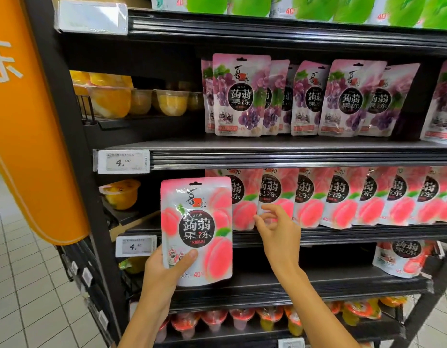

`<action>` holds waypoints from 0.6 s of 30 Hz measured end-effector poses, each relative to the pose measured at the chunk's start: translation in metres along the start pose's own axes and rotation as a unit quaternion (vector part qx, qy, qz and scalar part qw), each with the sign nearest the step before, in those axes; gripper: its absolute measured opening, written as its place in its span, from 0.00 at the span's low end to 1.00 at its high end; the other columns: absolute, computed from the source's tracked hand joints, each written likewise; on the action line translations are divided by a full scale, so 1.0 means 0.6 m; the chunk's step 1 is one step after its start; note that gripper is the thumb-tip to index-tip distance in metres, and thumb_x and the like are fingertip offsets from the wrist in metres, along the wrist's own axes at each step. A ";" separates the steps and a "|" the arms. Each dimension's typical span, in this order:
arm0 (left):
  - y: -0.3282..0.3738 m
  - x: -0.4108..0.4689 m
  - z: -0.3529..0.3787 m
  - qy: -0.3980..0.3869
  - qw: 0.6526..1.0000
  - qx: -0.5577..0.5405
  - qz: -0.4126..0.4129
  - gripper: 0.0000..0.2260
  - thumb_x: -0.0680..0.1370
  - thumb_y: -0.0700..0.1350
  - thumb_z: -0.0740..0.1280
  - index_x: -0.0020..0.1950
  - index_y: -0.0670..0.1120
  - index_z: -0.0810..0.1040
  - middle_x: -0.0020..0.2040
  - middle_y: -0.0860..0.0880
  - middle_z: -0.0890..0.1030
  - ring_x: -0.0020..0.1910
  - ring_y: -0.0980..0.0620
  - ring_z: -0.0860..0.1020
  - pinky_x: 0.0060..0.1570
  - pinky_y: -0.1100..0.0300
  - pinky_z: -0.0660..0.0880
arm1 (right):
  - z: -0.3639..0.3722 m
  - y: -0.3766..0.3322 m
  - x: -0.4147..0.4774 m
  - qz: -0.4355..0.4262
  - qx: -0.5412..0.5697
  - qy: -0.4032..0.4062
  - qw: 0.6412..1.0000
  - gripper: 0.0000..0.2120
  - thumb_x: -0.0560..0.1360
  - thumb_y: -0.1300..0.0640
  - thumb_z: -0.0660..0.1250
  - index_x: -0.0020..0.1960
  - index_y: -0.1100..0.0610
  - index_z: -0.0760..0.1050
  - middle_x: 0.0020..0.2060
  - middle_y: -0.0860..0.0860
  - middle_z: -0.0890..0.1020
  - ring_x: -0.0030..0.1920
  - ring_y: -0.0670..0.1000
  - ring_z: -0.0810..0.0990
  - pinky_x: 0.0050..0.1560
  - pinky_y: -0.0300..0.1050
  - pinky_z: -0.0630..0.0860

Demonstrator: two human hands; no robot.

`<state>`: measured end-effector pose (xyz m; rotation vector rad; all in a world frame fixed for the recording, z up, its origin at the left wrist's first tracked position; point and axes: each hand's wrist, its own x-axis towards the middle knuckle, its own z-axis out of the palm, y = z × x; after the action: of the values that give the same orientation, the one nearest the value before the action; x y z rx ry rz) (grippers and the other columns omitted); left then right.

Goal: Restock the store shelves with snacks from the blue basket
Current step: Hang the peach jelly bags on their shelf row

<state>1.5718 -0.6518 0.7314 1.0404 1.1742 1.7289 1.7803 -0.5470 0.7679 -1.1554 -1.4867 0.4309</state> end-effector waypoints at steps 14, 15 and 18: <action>0.055 0.019 0.031 0.064 0.987 0.086 0.116 0.30 0.69 0.54 0.73 0.69 0.57 0.69 0.63 0.60 0.77 0.61 0.62 0.77 0.55 0.62 0.77 | 0.046 -0.094 -0.029 0.083 0.274 -0.179 0.941 0.17 0.71 0.63 0.76 0.56 0.51 0.77 0.40 0.52 0.87 0.39 0.47 0.85 0.39 0.37 0.78; 0.057 0.017 0.028 0.081 0.980 0.116 0.141 0.31 0.70 0.56 0.72 0.71 0.59 0.66 0.66 0.64 0.73 0.63 0.66 0.73 0.56 0.67 0.74 | 0.052 -0.098 -0.027 0.077 0.280 -0.171 0.941 0.16 0.71 0.63 0.75 0.55 0.51 0.78 0.40 0.52 0.87 0.40 0.48 0.86 0.39 0.38 0.79; 0.055 0.010 0.025 0.066 0.938 0.259 0.221 0.26 0.74 0.57 0.69 0.71 0.63 0.67 0.71 0.69 0.64 0.71 0.67 0.63 0.64 0.68 0.63 | 0.070 -0.110 -0.016 0.044 0.257 -0.144 0.955 0.14 0.72 0.64 0.75 0.55 0.53 0.78 0.39 0.52 0.87 0.40 0.52 0.86 0.43 0.48 0.83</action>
<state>1.5782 -0.6507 0.7675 1.6245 1.6315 1.8899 1.7141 -0.5707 0.8029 -0.7619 -1.4487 1.0173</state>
